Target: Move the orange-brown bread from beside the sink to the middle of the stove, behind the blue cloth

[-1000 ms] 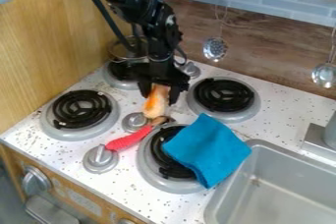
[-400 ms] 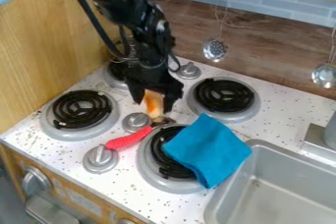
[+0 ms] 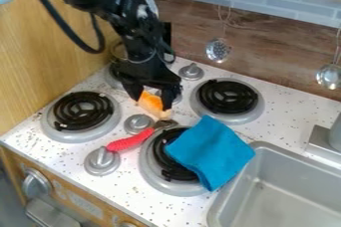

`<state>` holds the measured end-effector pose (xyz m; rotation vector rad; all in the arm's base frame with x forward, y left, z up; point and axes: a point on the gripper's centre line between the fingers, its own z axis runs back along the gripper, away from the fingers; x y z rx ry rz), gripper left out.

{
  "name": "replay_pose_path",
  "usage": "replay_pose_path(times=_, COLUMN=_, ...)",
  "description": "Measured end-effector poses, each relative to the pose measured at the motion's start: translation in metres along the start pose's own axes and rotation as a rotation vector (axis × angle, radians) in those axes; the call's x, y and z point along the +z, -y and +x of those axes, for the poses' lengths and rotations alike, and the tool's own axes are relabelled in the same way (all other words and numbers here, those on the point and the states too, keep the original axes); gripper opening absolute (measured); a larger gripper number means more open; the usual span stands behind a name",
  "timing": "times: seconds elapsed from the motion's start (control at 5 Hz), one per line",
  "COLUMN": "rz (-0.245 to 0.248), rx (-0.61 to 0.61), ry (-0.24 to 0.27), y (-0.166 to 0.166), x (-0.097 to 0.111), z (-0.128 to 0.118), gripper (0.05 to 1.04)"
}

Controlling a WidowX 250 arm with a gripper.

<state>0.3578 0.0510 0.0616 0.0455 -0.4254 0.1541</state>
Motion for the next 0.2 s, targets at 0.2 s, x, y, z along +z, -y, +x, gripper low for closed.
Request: replay_pose_path(times=0.2, rz=-0.022, rx=-0.005, ry=0.049, y=-0.0112, x=0.0307, z=-0.0190, gripper=1.001)
